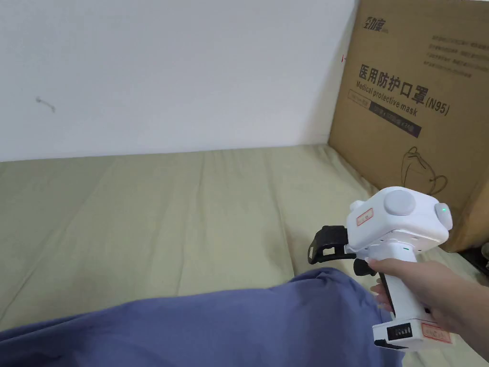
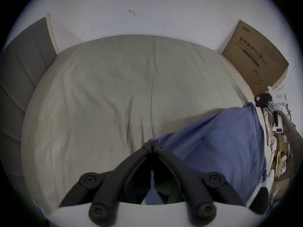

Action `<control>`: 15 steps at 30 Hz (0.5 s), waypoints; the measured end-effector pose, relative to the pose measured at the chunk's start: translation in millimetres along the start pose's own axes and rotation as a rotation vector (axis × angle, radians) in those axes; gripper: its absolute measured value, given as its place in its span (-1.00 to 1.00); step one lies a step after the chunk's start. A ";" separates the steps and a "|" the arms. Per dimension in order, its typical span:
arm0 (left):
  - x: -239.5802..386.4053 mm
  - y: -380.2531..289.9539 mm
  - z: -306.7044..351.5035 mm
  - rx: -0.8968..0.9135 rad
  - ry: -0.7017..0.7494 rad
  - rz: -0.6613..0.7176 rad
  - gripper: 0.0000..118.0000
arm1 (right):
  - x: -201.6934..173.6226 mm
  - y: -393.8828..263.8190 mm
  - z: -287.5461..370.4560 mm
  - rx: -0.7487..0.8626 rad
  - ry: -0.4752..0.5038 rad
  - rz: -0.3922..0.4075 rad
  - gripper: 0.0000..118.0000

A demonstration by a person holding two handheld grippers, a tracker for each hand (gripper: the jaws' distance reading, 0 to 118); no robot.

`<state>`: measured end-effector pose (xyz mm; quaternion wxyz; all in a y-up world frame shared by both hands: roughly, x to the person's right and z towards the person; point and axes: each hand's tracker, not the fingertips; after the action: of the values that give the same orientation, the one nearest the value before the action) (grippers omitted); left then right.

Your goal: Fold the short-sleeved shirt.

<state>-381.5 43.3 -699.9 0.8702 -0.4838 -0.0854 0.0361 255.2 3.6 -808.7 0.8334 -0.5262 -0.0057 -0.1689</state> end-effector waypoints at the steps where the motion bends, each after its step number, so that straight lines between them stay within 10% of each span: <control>1: 1.0 -1.6 0.8 -0.002 -0.002 -0.002 -1.00 | 5.5 8.3 -13.2 -0.046 -0.017 0.011 0.64; 6: 0.8 -3.5 -2.2 -0.026 -0.010 0.001 -1.00 | -2.7 1.1 -33.6 -0.094 -0.093 0.077 0.51; 10: -3.6 -4.4 -3.8 -0.041 -0.030 0.023 -1.00 | -9.7 -7.3 -6.8 -0.056 -0.062 0.166 -0.85; 15: 2.2 -14.3 26.8 0.009 -0.044 0.034 -1.00 | -8.4 -13.7 69.8 0.129 0.008 0.159 -0.89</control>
<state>-384.5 58.5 -673.7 0.8696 -0.4804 -0.0959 0.0618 255.1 61.9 -767.1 0.8764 -0.4694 0.0286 -0.1039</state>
